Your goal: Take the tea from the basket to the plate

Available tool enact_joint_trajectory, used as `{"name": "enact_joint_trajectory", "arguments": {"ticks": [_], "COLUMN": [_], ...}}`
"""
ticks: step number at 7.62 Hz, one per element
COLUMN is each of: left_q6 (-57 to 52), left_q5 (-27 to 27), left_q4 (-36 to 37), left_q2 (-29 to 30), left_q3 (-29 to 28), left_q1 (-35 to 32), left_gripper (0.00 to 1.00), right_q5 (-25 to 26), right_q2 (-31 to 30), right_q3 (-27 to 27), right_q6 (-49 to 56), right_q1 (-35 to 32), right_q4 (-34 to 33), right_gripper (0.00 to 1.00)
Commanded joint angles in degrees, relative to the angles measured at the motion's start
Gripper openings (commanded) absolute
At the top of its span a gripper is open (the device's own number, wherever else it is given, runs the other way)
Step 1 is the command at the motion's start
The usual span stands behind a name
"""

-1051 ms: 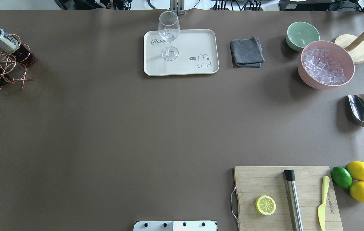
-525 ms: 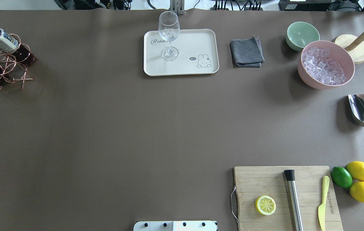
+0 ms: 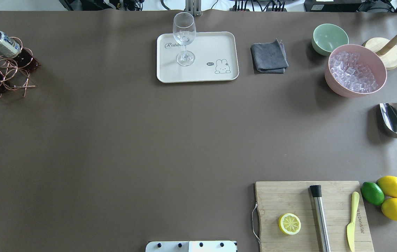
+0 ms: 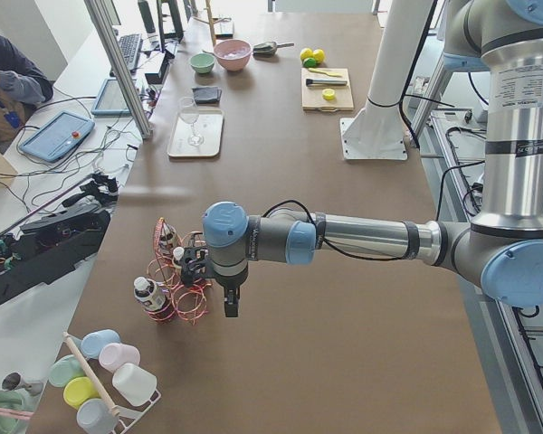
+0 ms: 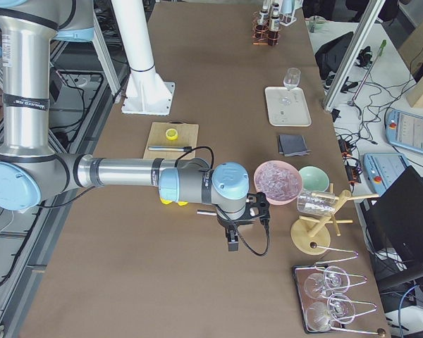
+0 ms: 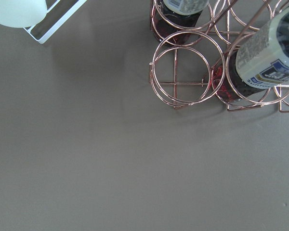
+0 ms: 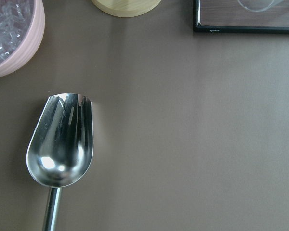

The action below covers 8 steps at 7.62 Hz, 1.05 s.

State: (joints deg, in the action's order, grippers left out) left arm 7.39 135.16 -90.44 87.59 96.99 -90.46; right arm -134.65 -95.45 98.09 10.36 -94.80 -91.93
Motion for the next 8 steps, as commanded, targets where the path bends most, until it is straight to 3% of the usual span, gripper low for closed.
{"name": "enact_joint_trajectory", "arguments": {"ticks": [1, 5, 8], "left_q6": [0.0, -0.2, -22.7], "left_q5": [-0.1, 1.7, 1.2], "left_q4": [-0.2, -0.1, 0.3], "left_q2": [-0.6, -1.2, -0.2], "left_q3": [1.8, 6.4, 6.1], "left_q1": [-0.7, -0.8, -3.0], "left_gripper": [0.98, 0.97, 0.96], "right_q5": [0.0, 0.0, 0.0], "right_q2": [0.0, 0.1, 0.2], "right_q3": [0.0, 0.0, 0.0], "right_q6": [-0.2, -0.3, -0.3], "right_q1": [0.1, 0.8, 1.3], "right_q4": [0.0, 0.0, 0.0], "right_gripper": [1.00, 1.00, 1.00]}}
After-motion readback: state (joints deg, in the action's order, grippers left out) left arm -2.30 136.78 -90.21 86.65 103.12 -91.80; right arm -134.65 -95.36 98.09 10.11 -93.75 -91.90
